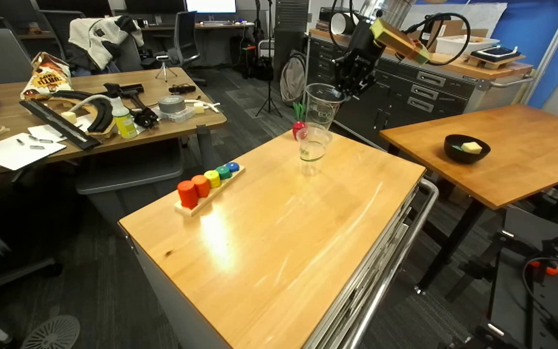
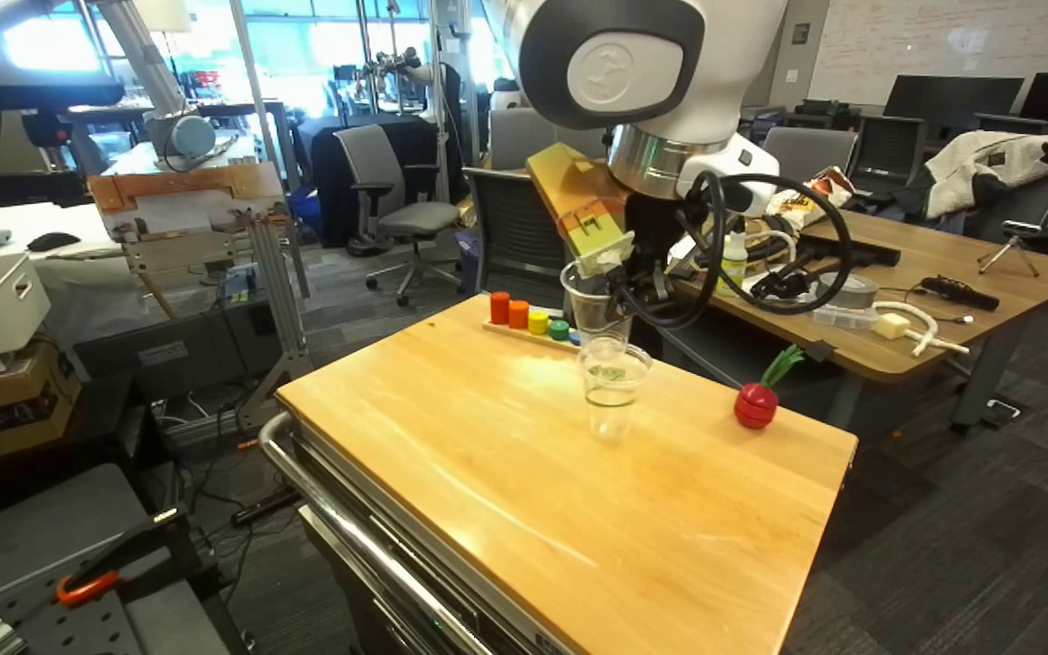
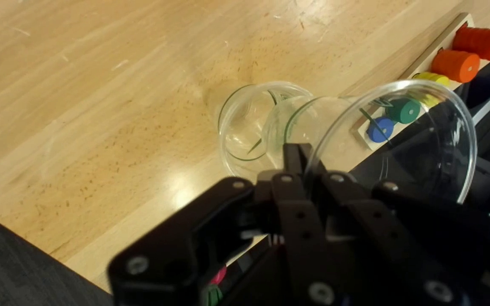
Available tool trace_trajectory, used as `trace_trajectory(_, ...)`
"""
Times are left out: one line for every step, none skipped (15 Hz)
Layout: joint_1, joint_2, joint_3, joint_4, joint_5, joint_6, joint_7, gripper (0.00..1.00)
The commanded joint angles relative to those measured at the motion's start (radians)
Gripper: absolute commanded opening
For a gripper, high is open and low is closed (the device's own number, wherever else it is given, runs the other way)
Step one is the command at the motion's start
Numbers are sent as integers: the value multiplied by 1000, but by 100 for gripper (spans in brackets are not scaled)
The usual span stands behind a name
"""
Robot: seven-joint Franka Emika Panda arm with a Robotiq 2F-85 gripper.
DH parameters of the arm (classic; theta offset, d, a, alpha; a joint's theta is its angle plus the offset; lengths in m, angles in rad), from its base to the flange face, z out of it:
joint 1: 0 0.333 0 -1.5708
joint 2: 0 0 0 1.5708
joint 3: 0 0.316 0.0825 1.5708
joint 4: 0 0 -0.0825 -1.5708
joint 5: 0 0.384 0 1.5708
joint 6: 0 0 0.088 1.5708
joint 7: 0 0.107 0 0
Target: Stack up the cups
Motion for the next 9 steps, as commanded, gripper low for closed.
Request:
trace_trajectory(-26,42,25,42,20,11,-33,1)
trace_trajectory(-27,53,25,46,17,15,-30,1)
trace_trajectory(-28,62,26,52,14,14,-28,1)
trace_trajectory(-29,71,26,57,12,13,-27,1)
trace_trajectory(-30,80,25,62,9,13,-25,1)
trace_trajectory(-31,87,26,67,8,15,-25,14)
trace_trajectory(-30,96,25,72,4,22,-19,31)
trace_trajectory(-33,100,27,76,6,21,-21,37)
trace_trajectory(-34,105,27,80,4,21,-19,44)
